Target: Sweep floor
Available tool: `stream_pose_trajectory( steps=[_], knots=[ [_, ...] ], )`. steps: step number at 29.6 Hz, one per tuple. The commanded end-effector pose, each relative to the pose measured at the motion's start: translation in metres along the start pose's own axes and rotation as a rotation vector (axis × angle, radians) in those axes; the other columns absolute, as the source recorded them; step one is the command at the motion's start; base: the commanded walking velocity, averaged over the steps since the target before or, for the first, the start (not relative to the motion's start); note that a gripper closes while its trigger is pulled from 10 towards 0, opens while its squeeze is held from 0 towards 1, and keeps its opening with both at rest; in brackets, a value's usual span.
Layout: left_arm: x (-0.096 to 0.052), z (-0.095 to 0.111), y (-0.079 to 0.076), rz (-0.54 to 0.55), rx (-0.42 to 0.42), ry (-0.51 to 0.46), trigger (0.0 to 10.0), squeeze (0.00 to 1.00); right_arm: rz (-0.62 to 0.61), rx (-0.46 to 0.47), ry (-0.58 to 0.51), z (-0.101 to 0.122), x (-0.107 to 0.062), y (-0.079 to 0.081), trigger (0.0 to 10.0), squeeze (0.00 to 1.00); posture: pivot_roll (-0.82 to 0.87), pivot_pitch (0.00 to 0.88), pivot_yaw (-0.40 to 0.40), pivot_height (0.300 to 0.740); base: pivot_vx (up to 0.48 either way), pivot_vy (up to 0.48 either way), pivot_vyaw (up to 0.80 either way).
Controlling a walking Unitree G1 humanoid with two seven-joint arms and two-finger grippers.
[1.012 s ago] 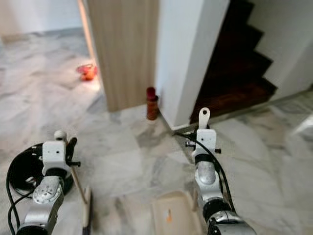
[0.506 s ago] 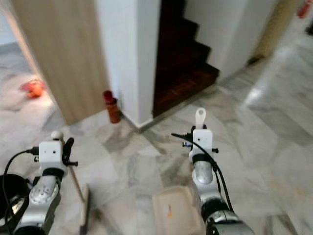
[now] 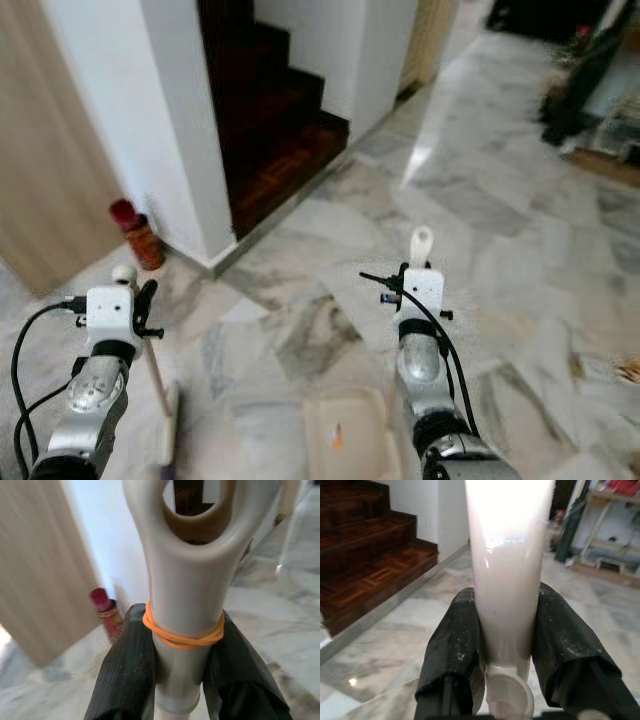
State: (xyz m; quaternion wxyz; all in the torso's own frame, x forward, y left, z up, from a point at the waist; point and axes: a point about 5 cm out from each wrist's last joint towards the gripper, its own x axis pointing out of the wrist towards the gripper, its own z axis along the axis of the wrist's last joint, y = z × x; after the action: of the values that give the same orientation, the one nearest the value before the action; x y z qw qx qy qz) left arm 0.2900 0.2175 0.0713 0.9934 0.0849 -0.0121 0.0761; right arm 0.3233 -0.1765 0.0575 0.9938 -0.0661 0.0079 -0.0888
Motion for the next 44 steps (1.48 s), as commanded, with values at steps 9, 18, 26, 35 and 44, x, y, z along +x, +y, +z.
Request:
stream_pose_trajectory(
  steps=[9,18,26,35,44],
  knots=[
    [0.0036,0.0066,0.0016,0.004,0.015,-0.036,10.0,0.00,-0.009,0.002,-0.033,0.0088,0.0056,-0.0021,10.0,0.00,0.10,0.000,-0.006,0.740,0.000,0.000,-0.80],
    [0.0042,0.0073,0.0046,-0.001,0.016,-0.037,10.0,0.00,-0.025,0.004,-0.037,0.0086,0.0048,-0.0015,10.0,0.00,0.10,0.000,0.008,0.740,0.000,0.000,-0.44],
    [0.0057,0.0101,0.0070,-0.015,0.020,-0.042,10.0,0.00,-0.039,0.012,-0.036,0.0070,0.0025,0.0007,10.0,0.00,0.10,0.000,0.032,0.740,0.000,0.000,-0.40],
    [0.0042,0.0088,0.0090,-0.045,0.030,-0.031,10.0,0.00,-0.050,0.021,-0.045,0.0046,-0.0019,0.0023,10.0,0.00,0.09,0.000,0.059,0.740,0.000,0.000,-0.80],
    [0.0122,0.0094,0.0045,-0.059,0.048,-0.023,10.0,0.00,-0.054,0.023,-0.051,0.0049,-0.0024,0.0021,10.0,0.00,0.03,0.000,0.063,0.740,0.000,-0.252,-0.80]
  ],
)
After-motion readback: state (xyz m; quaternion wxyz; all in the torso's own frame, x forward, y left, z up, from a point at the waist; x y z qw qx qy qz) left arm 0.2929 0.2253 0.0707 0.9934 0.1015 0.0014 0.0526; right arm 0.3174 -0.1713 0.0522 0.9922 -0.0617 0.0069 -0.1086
